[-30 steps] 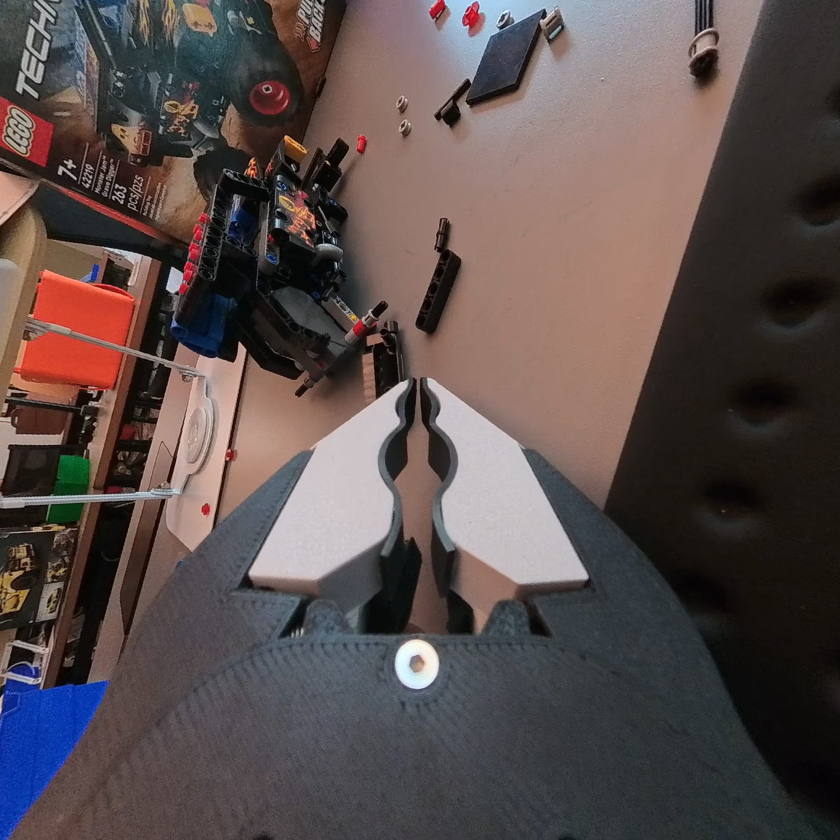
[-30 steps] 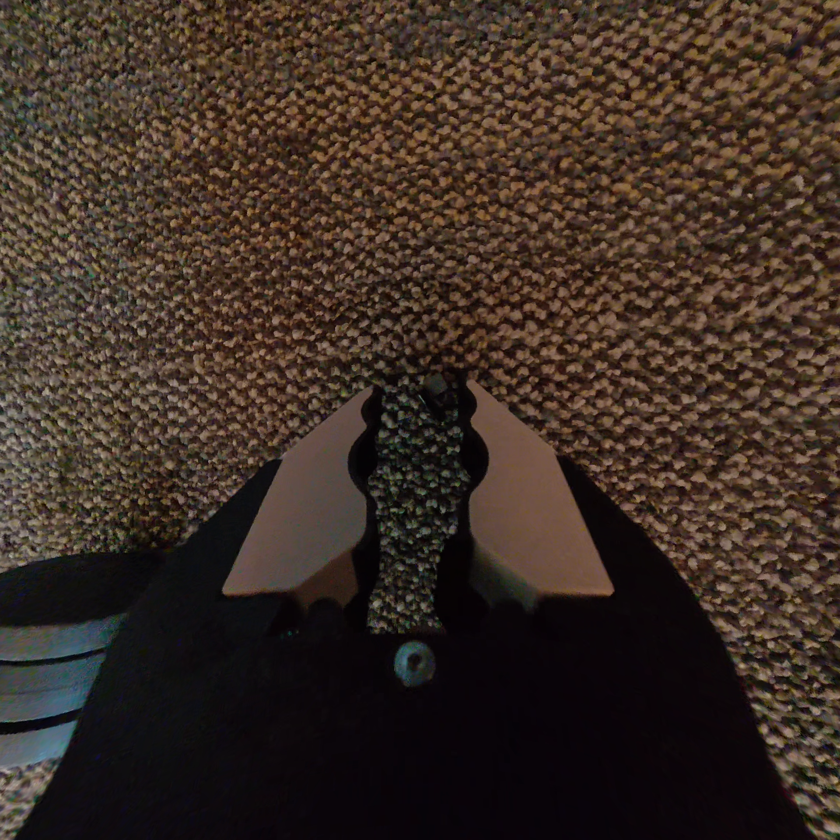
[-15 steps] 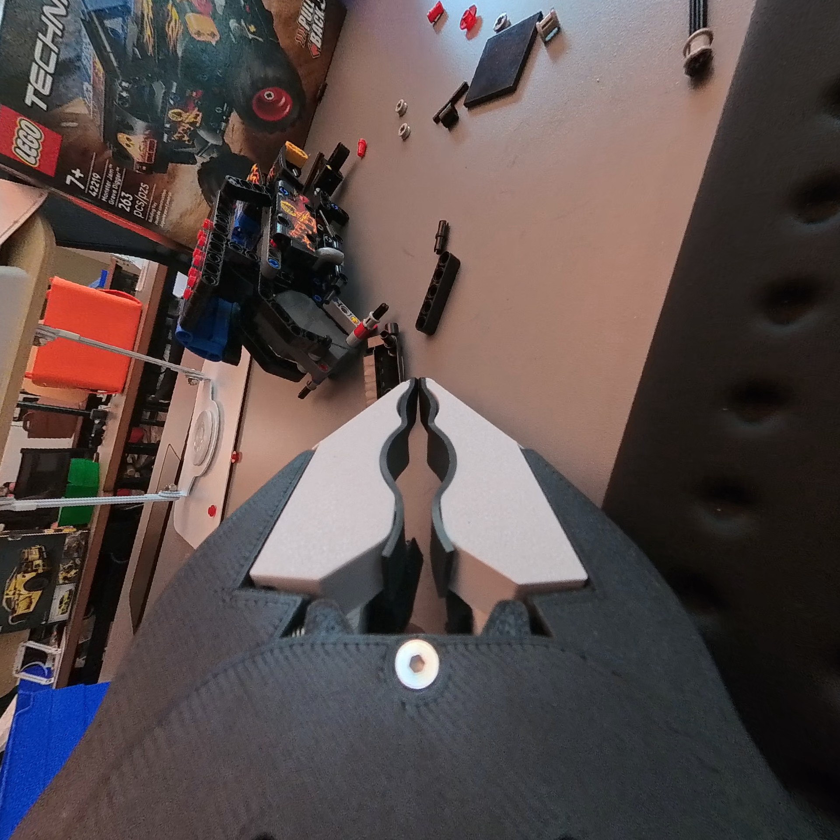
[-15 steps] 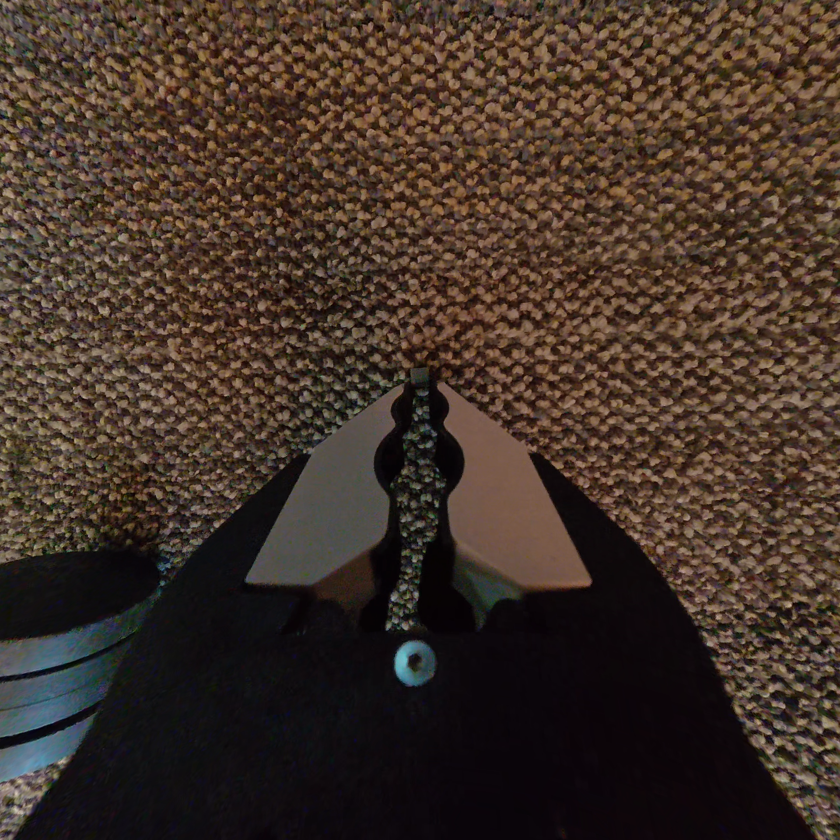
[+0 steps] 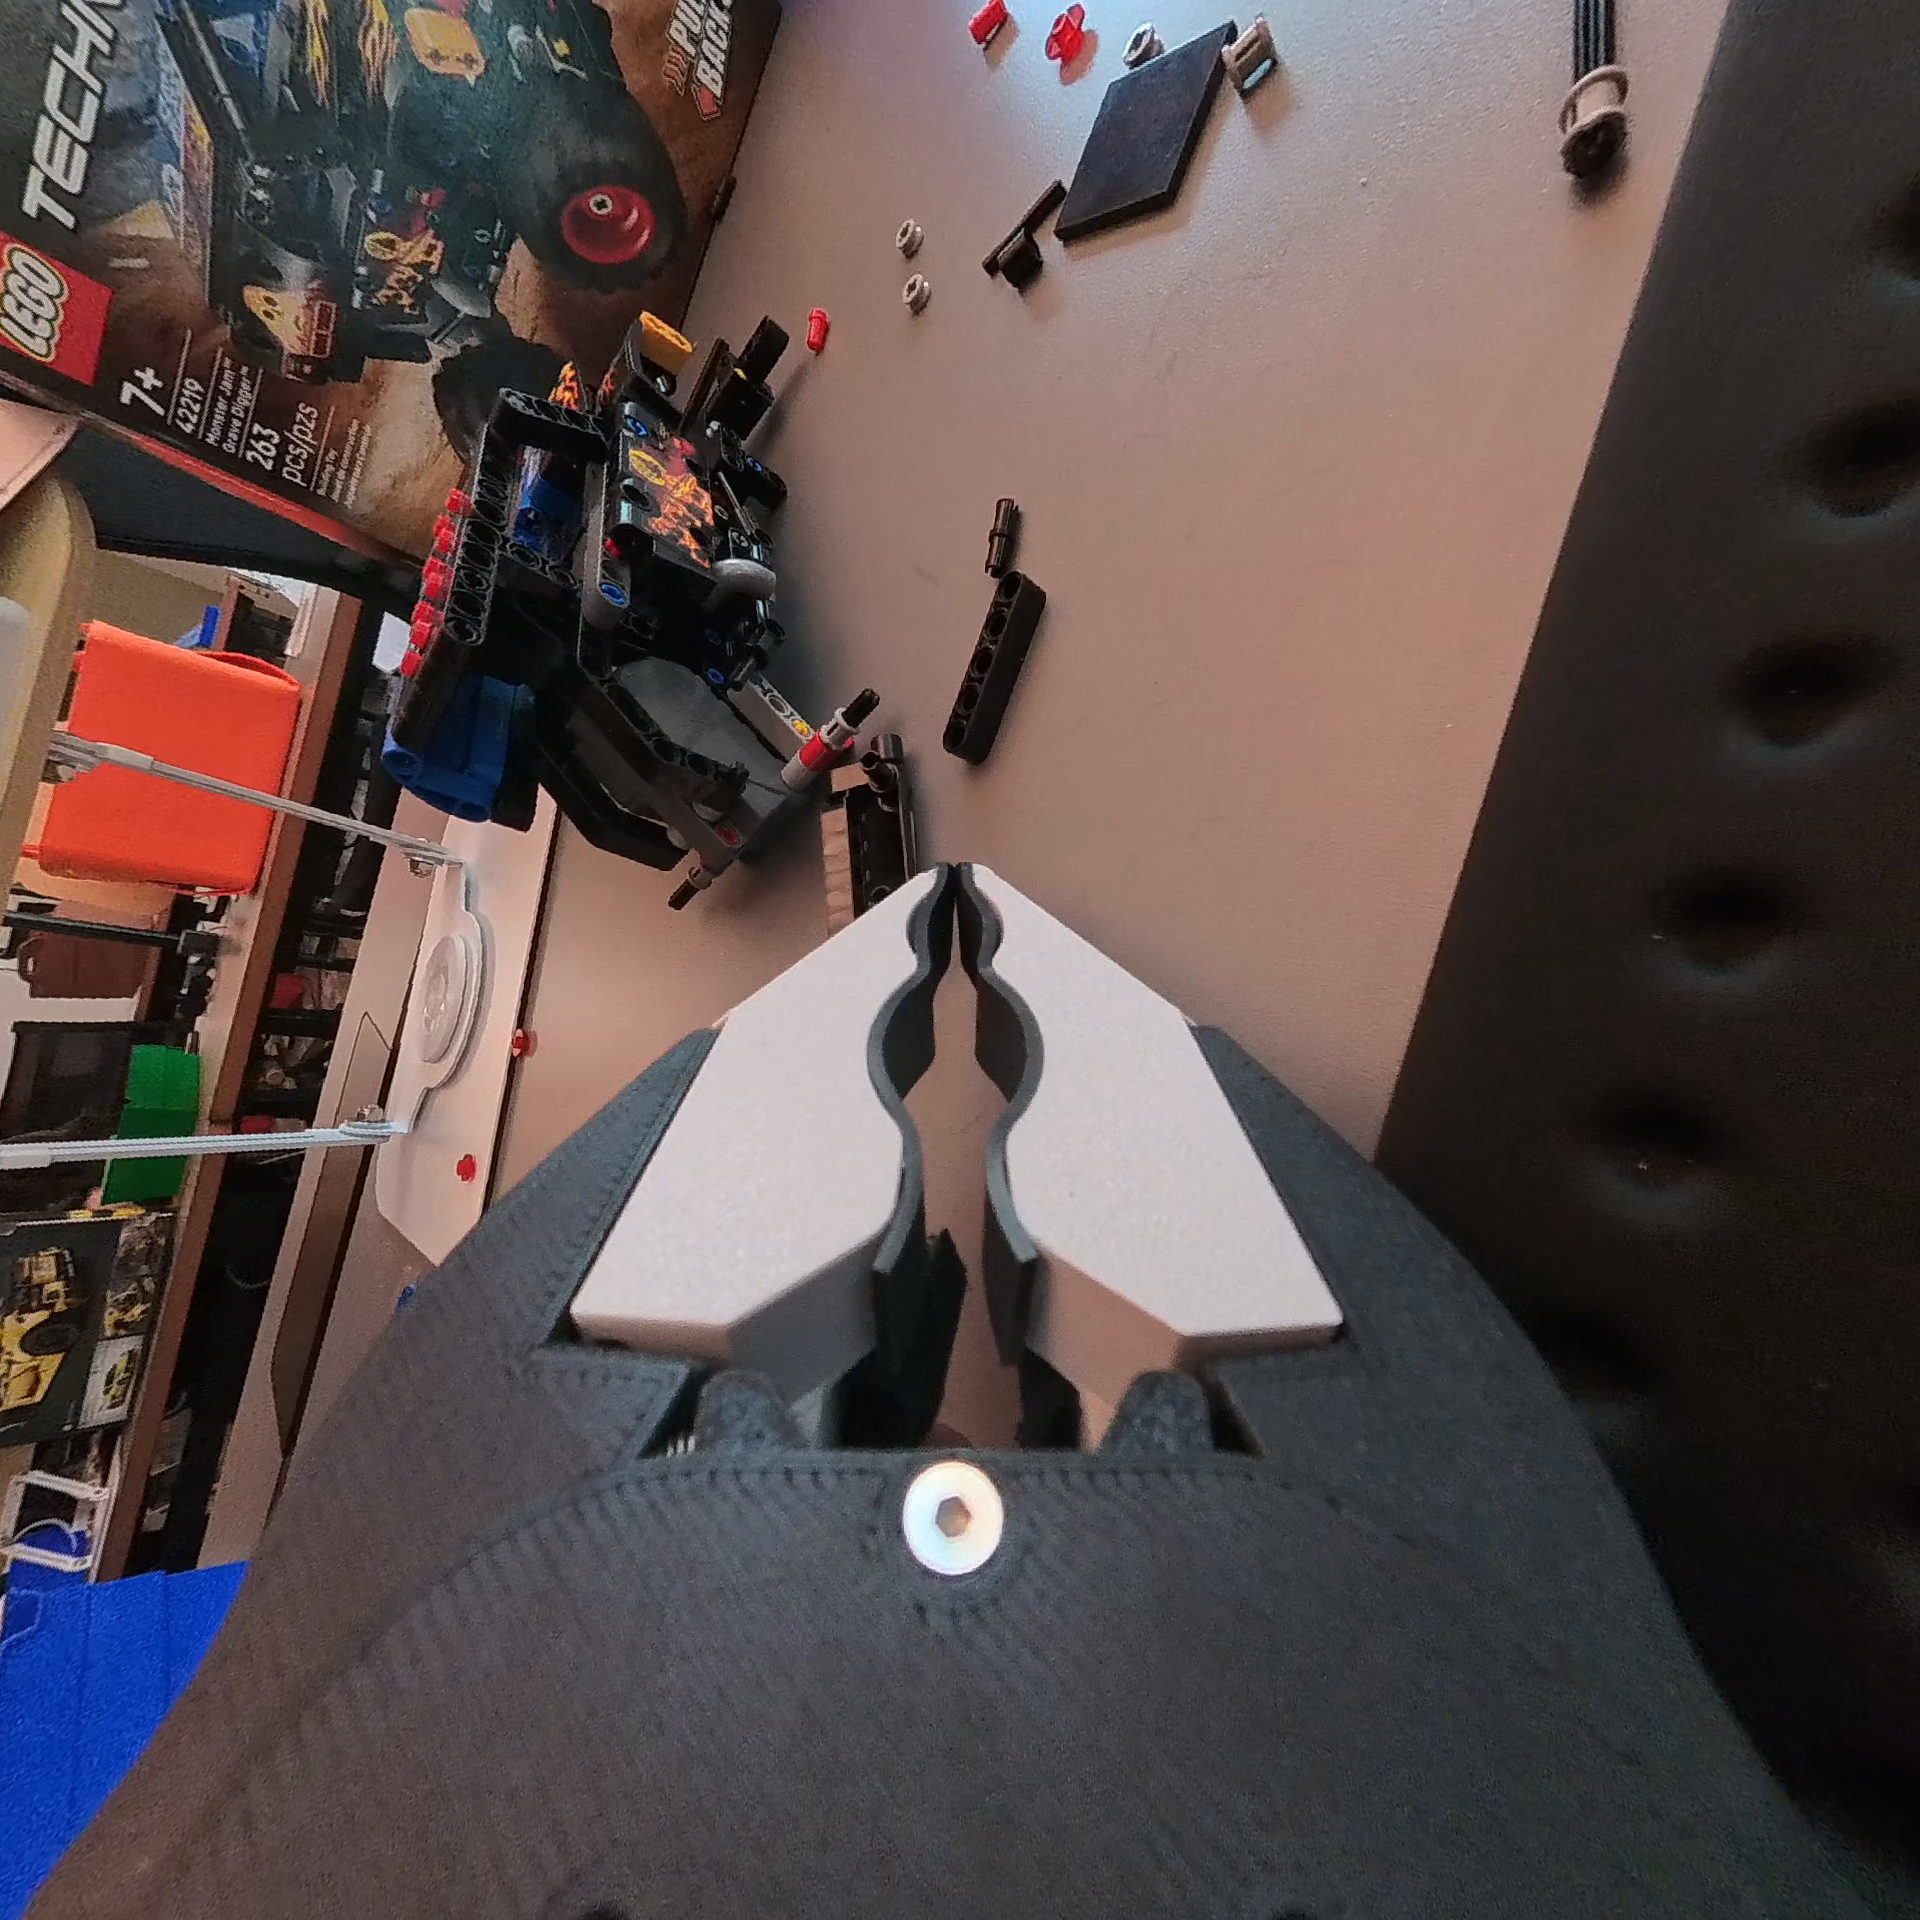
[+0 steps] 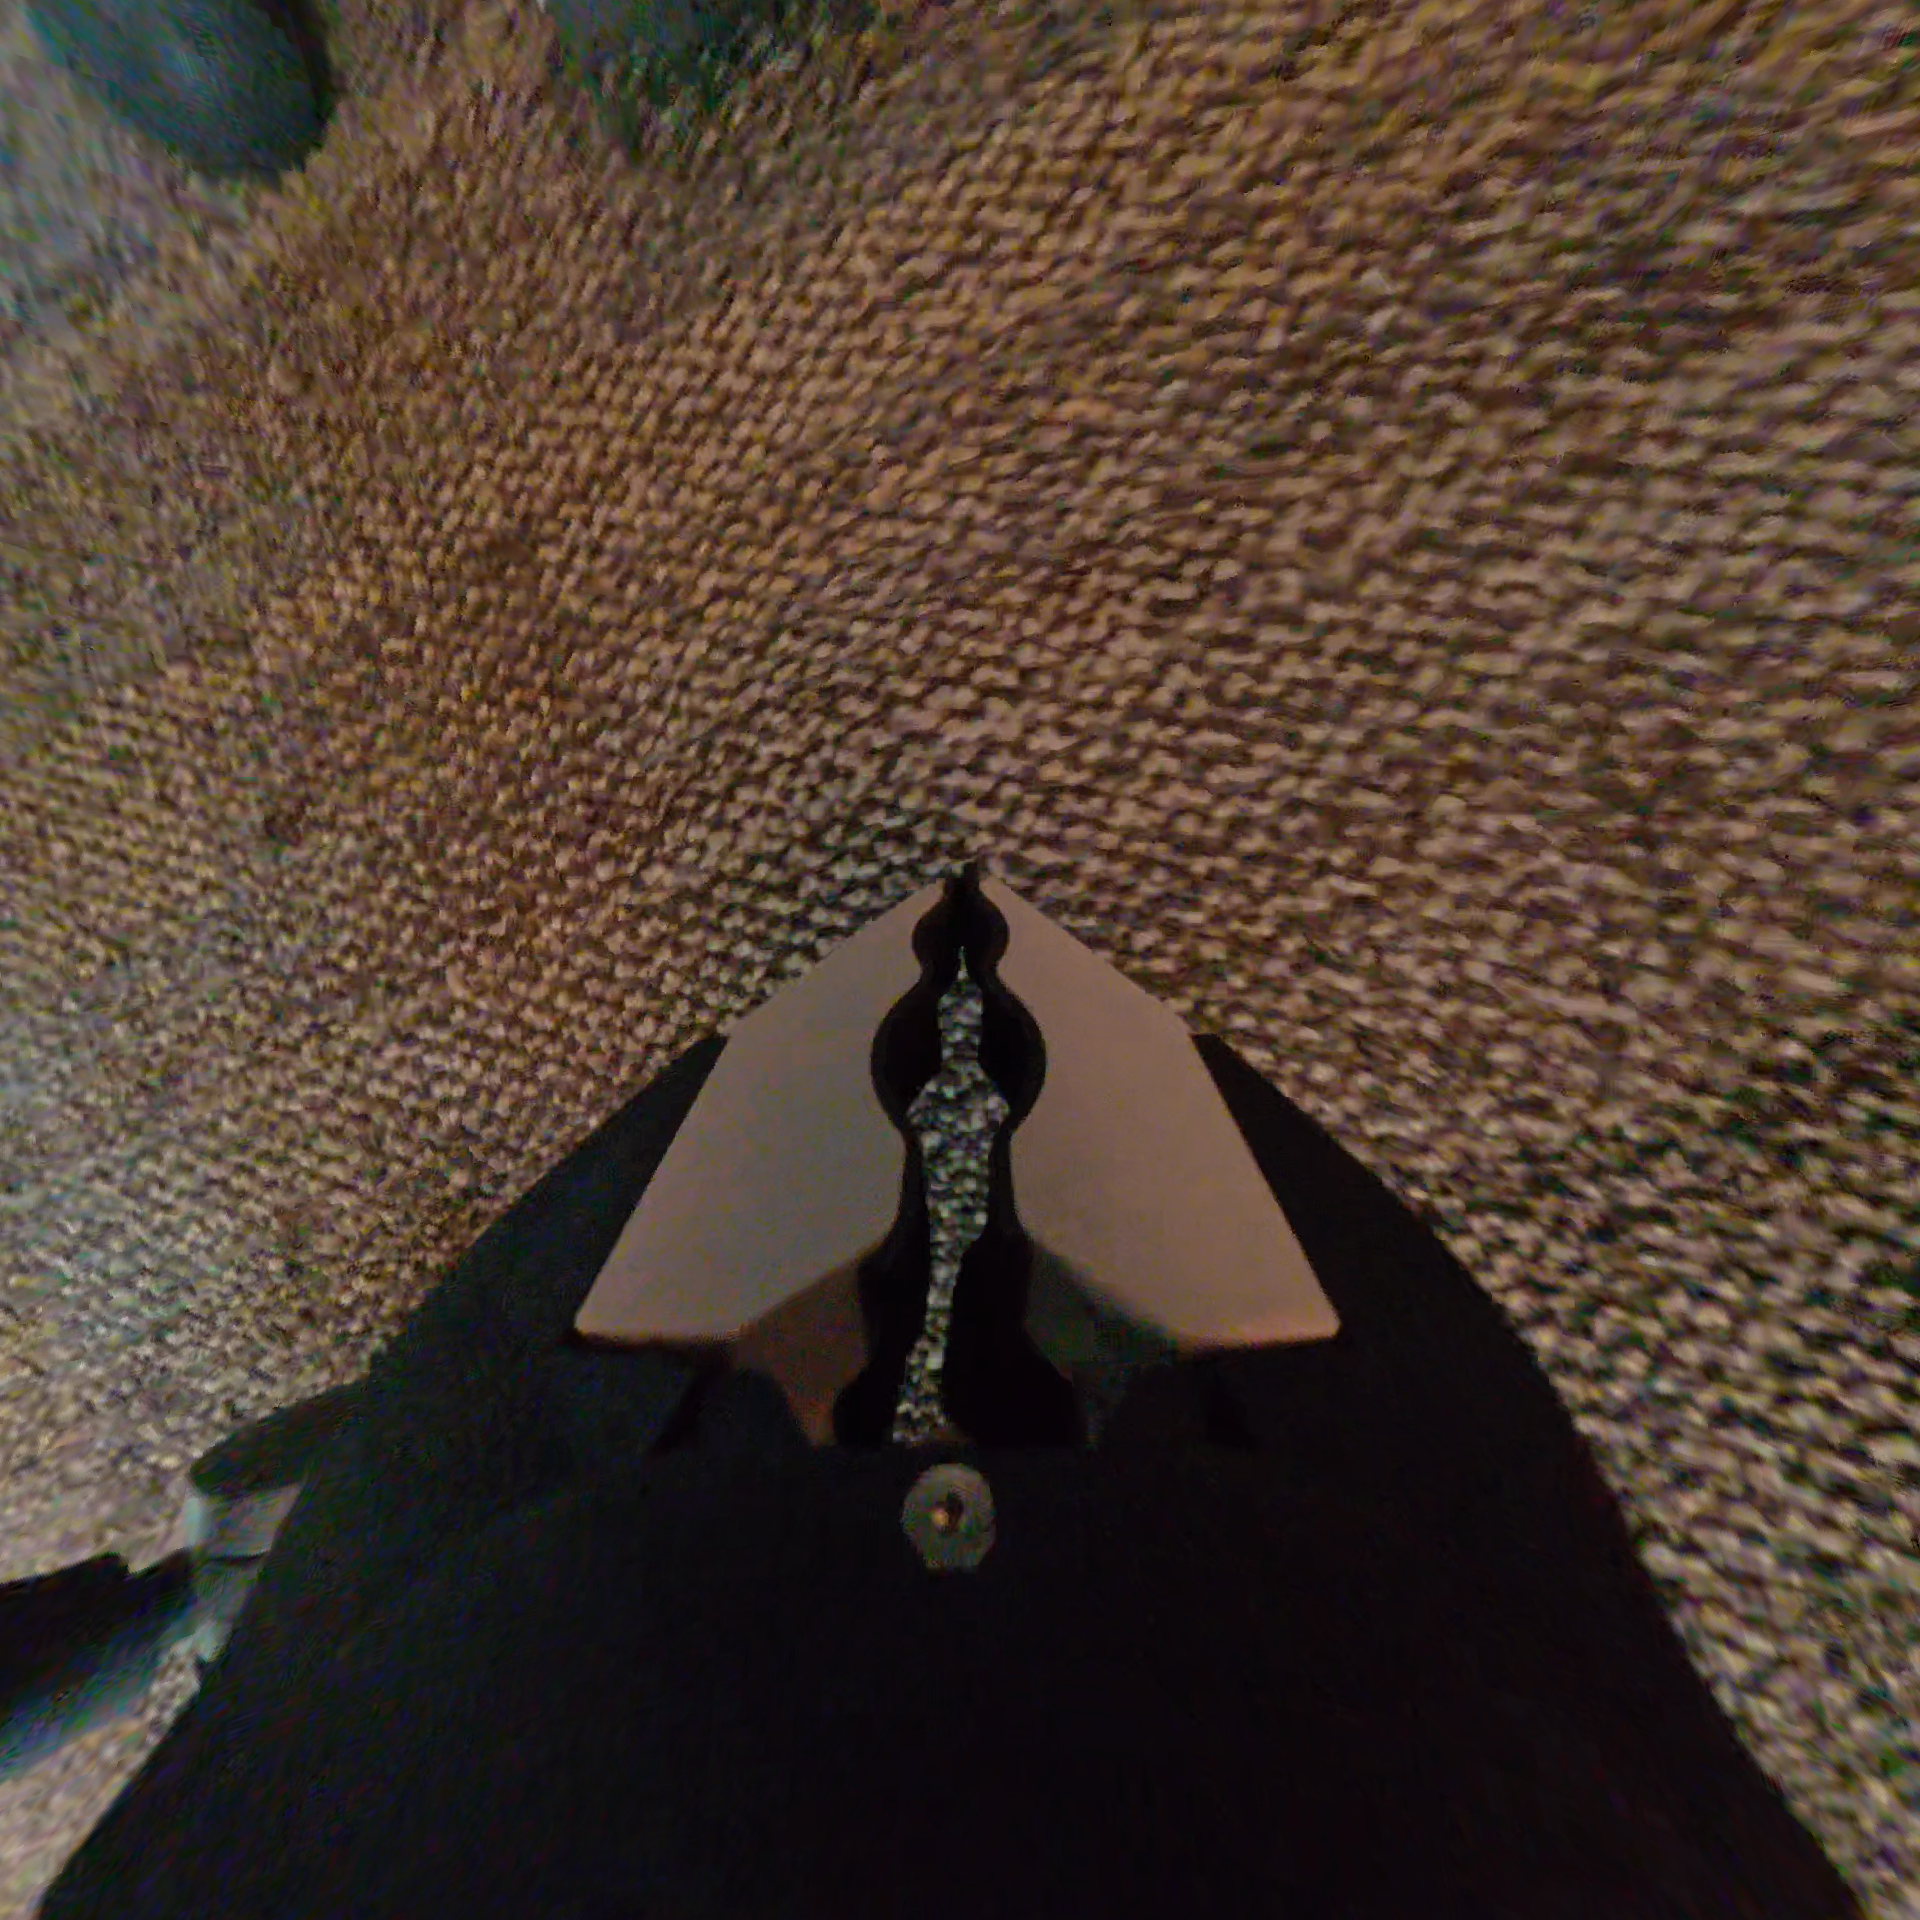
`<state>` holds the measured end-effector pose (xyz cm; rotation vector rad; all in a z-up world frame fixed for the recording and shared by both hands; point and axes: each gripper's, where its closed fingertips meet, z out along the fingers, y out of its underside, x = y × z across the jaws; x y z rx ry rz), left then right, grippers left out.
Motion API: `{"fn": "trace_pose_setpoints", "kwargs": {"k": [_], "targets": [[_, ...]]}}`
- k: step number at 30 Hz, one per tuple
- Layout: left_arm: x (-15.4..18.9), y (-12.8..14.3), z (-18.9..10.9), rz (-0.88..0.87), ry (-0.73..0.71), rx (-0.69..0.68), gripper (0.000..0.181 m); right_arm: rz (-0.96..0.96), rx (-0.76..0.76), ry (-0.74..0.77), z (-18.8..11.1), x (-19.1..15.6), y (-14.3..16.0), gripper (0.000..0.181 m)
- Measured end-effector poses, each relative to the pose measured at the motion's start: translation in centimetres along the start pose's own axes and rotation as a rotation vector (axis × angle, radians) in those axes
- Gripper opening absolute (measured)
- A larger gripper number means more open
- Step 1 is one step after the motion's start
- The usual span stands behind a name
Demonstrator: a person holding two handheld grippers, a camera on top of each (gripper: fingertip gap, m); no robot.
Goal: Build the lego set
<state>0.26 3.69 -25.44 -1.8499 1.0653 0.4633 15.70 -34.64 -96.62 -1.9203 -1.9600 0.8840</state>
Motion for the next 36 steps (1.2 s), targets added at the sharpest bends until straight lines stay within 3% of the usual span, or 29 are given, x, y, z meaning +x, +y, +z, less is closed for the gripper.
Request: {"fn": "trace_pose_setpoints", "kwargs": {"k": [2, 6, 11, 14, 19, 23, 27, 30, 36], "targets": [[0.0, 0.0, 0.0, -0.003, 0.003, 0.0, 0.0, 0.032, 0.029, -0.008, -0.8, 0.2, -0.6, 0.0], [0.0, 0.0, 0.0, 0.001, -0.002, -0.001, 0.0, -0.011, 0.04, -0.103, -0.6, -2.9, -1.6, 0.0], [0.2, 0.2, 0.2, -0.018, 0.02, -0.003, 0.0, 0.045, 0.06, -0.199, -0.2, -7.4, -2.2, 0.017], [0.1, 0.3, 0.3, -0.014, 0.019, -0.014, 0.0, -0.077, 0.006, -0.293, 1.3, -12.4, -2.2, 0.024], [0.1, 0.4, 0.4, -0.016, 0.019, -0.019, 0.0, -0.315, -0.133, -0.422, 4.7, -18.5, 1.0, 0.019], [0.0, 0.3, 0.3, -0.008, 0.005, -0.016, 0.0, -0.414, -0.179, -0.372, 6.2, -18.7, 2.5, 0.021], [0.0, 0.3, 0.2, -0.003, 0.002, -0.018, 0.0, -0.52, -0.178, -0.29, 7.0, -18.2, 2.1, 0.003], [0.0, 0.3, 0.2, -0.005, 0.001, -0.018, 0.0, -0.596, -0.186, -0.251, 7.0, -18.1, 2.1, 0.0], [0.0, 0.3, 0.2, 0.001, -0.003, -0.02, 0.0, -0.522, -0.161, -0.267, 6.4, -17.8, 2.1, 0.0]]}}
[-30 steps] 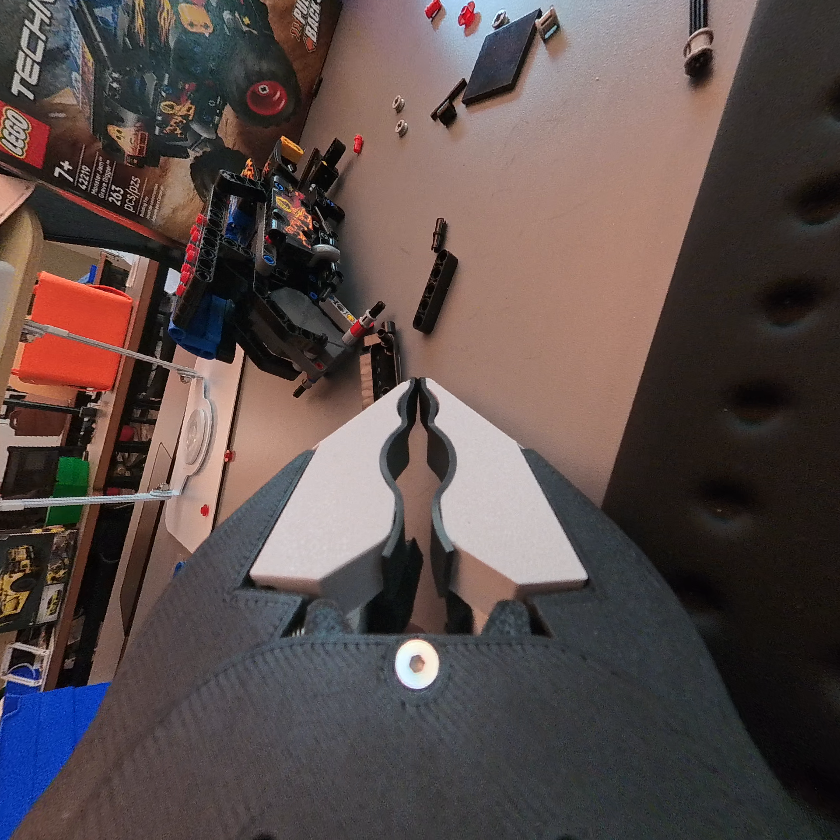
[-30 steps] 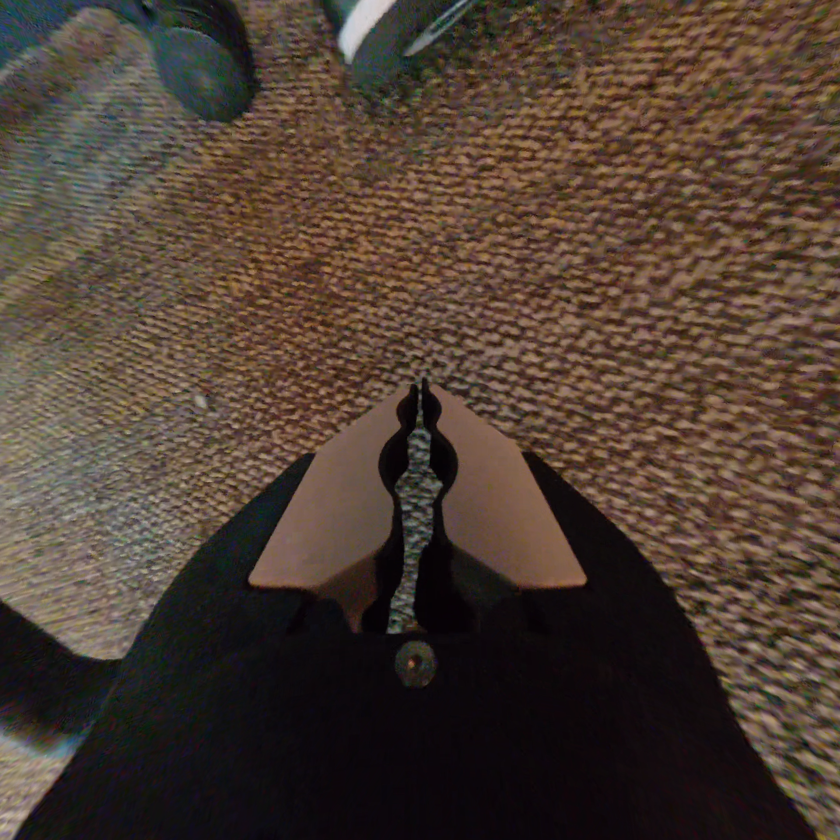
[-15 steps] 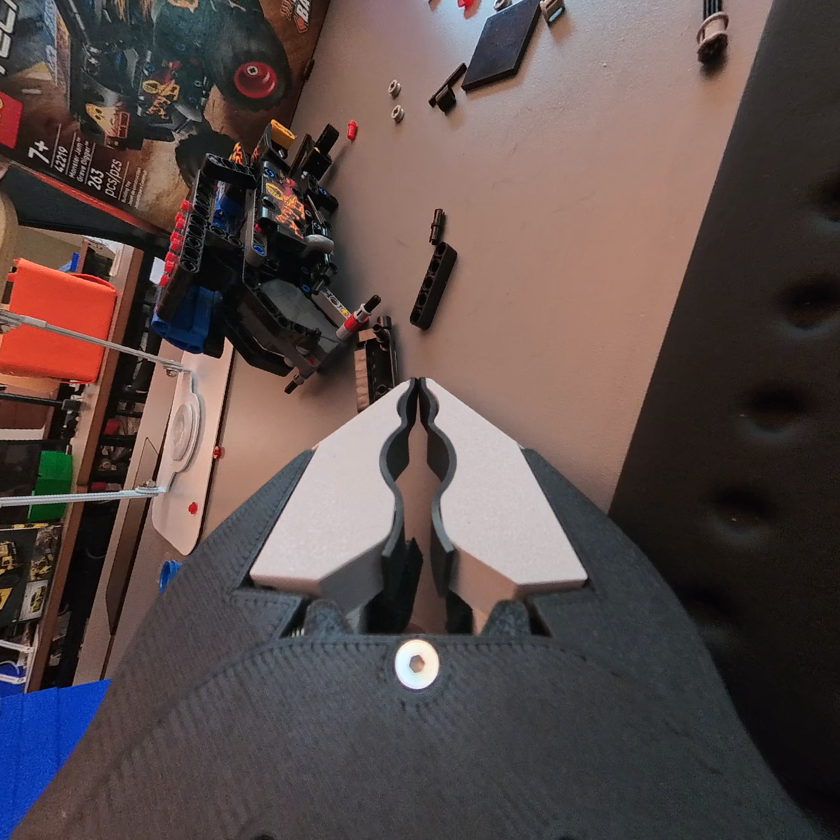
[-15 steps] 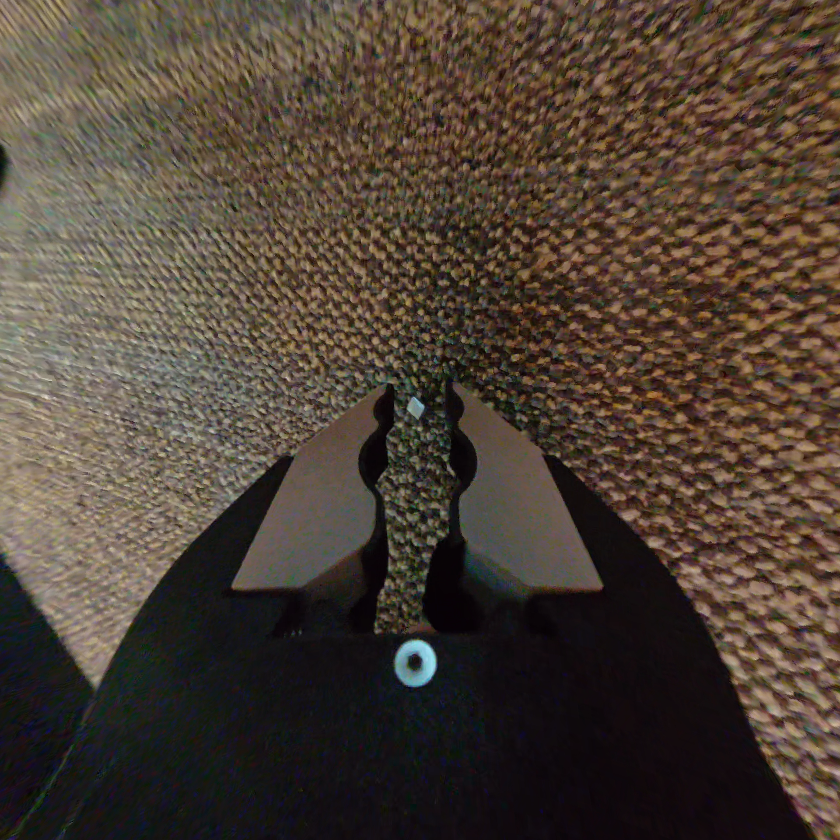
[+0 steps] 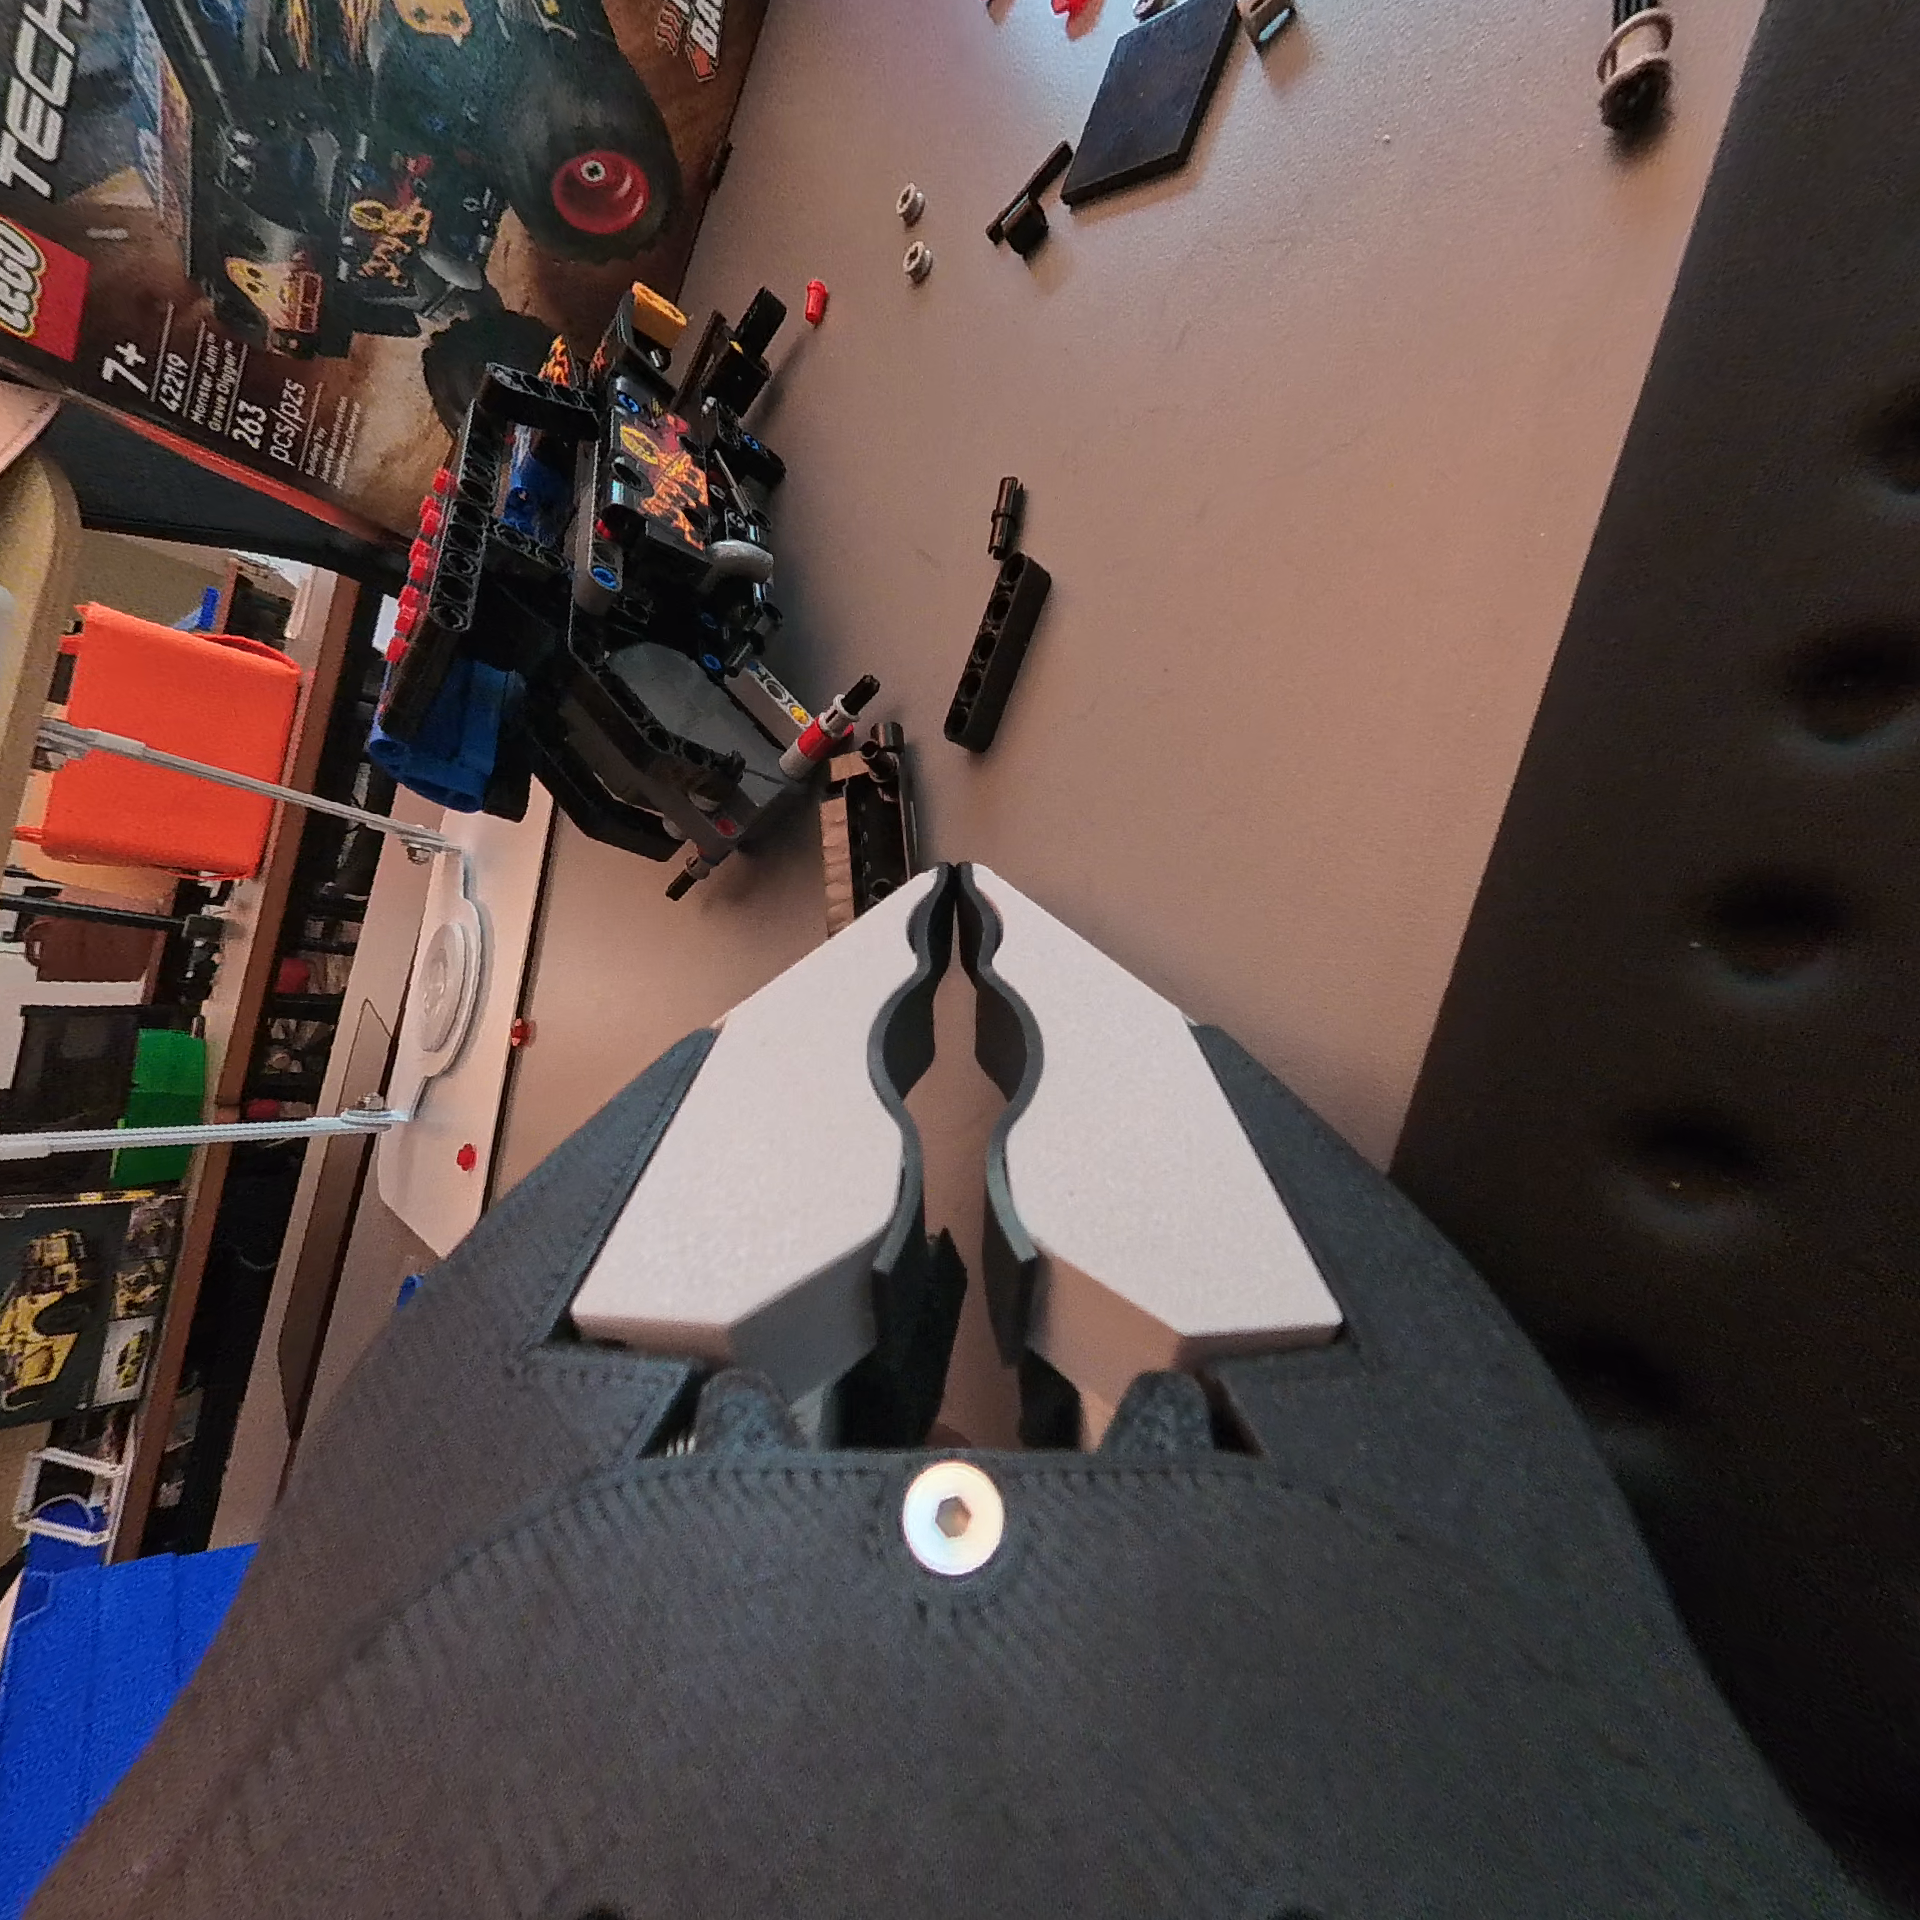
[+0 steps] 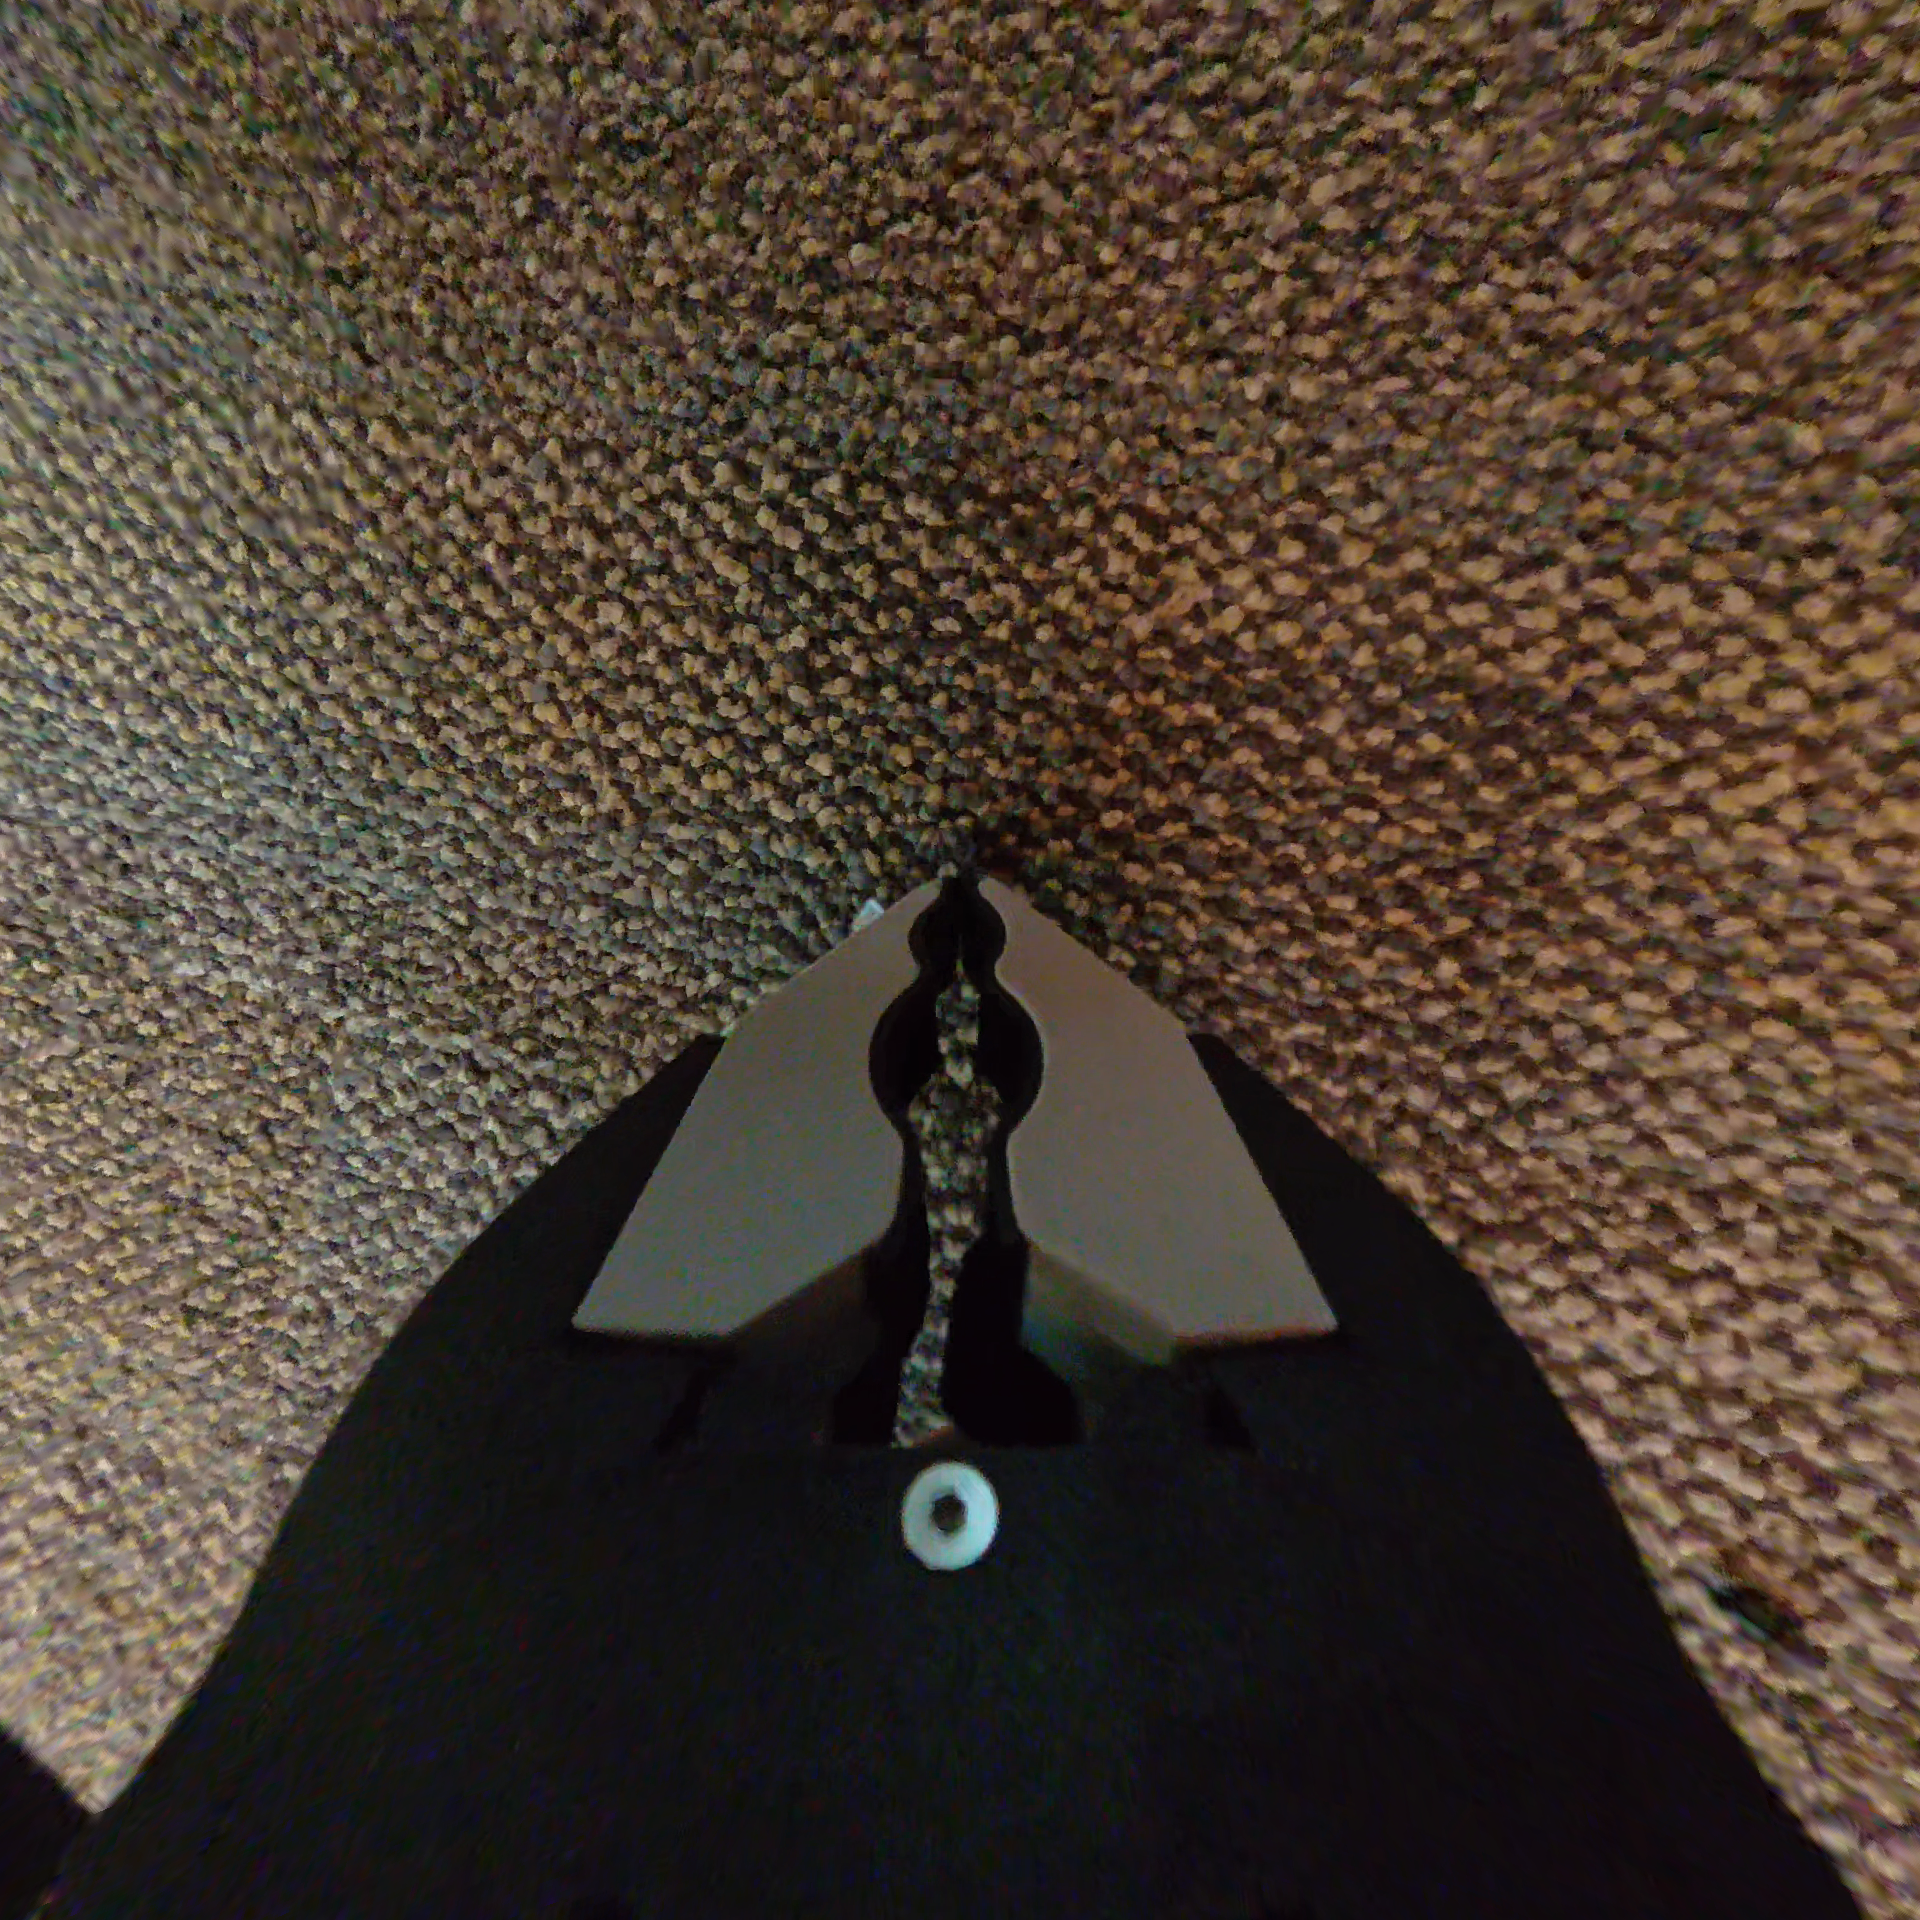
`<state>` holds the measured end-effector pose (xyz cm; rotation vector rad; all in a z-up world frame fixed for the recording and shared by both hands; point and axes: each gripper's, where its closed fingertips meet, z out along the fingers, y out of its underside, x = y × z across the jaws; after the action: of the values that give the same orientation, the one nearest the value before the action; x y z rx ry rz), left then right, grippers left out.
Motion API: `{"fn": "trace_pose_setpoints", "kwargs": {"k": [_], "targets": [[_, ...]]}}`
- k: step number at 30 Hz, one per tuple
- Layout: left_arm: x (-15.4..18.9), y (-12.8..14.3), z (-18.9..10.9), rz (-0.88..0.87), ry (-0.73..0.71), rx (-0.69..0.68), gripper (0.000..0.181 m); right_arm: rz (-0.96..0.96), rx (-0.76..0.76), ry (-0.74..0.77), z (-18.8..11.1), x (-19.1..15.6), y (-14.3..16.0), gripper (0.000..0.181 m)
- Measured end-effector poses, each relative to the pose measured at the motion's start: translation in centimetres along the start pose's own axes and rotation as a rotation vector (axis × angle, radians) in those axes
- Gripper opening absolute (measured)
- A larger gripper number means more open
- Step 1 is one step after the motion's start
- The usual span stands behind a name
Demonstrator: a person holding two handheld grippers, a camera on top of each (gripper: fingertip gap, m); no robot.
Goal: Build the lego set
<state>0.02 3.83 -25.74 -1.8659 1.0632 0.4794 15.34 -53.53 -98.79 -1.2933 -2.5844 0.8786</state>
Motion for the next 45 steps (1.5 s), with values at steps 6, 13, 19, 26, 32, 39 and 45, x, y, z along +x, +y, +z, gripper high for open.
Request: {"fn": "trace_pose_setpoints", "kwargs": {"k": [6, 13, 19, 26, 32, 39, 45], "targets": [[0.0, -0.1, 0.0, -0.002, 0.004, 0.005, 0.0, 0.287, 0.119, -0.018, -3.8, 2.9, 1.7, 0.0], [-0.1, -0.2, -0.1, 0.006, -0.007, 0.01, 0.0, 0.697, 0.373, -0.086, -10.0, 8.3, 3.6, 0.0], [-0.1, -0.2, -0.1, 0.011, -0.011, 0.007, 0.0, 0.284, 0.128, -0.042, -5.3, 1.5, -0.5, 0.018], [-0.1, -0.2, -0.1, 0.015, -0.012, 0.008, 0.0, 0.259, -0.181, 0.148, 0.0, -3.3, -1.5, 0.039], [-0.2, -0.3, -0.2, 0.027, -0.025, 0.007, 0.0, 0.256, -0.211, 0.182, 0.9, -2.1, -0.6, 0.01], [-0.3, -0.3, -0.2, 0.029, -0.03, 0.006, 0.0, 0.15, -0.163, 0.129, 0.7, -1.9, -0.2, 0.0], [-0.2, -0.2, -0.1, 0.019, -0.019, 0.004, 0.0, 0.16, -0.12, 0.138, -1.6, -0.2, 1.5, 0.0]]}}
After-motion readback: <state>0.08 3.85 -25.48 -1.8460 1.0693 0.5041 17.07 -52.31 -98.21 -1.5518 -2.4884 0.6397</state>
